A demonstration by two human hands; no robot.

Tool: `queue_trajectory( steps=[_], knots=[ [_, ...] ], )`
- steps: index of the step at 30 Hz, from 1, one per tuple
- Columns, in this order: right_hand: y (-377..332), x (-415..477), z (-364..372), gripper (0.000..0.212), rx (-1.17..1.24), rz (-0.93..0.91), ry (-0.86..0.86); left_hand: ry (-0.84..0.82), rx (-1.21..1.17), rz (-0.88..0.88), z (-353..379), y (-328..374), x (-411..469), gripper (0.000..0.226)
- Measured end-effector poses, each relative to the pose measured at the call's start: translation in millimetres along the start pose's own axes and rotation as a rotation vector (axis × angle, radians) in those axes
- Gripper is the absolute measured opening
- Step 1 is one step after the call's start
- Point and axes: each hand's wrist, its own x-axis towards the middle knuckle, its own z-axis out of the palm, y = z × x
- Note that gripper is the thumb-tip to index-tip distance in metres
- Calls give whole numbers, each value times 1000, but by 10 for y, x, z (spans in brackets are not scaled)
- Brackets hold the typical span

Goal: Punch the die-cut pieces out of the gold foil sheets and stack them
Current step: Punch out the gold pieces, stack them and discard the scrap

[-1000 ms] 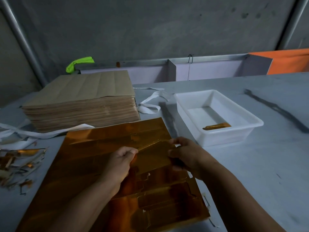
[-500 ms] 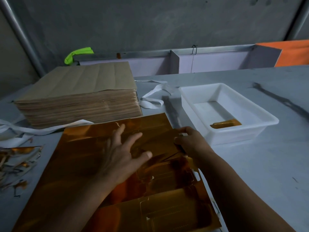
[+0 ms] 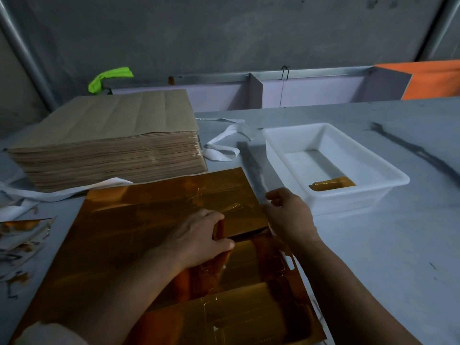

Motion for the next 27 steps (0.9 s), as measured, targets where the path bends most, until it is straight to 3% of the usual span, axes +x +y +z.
queue_trajectory(
  steps=[2, 3, 7, 10, 12, 14, 17, 20, 24, 27],
  knots=[
    [-9, -52, -14, 10, 121, 17, -11, 25, 53, 39, 4, 8, -26, 67],
    [-14, -78, -14, 12, 187, 51, -36, 49, 50, 59, 9, 9, -47, 60],
    [-76, -187, -23, 31, 372, 282, -238, 172, -53, 139, 17, -14, -121, 47],
    [-172, -232, 79, 52, 366, 440, -461, 223, -91, 173, 32, -42, -148, 42],
    [-222, -224, 207, 61, 368, 494, -521, 238, -100, 199, 51, -50, -157, 38],
    [-276, -202, 330, 58, 419, 525, -506, 207, -93, 202, 64, -52, -170, 39],
    [-323, -146, 458, 36, 444, 533, -451, 134, -106, 209, 49, -67, -189, 61],
    [-298, -102, 514, 16, 421, 555, -416, 223, -117, 121, 4, -181, -129, 49],
    [-253, -108, 505, 13, 468, 571, -389, 137, 75, -116, 57, -398, -59, 49],
    [-208, -97, 513, 11, 487, 589, -367, 111, 128, -163, 123, -450, -30, 51]
  ],
)
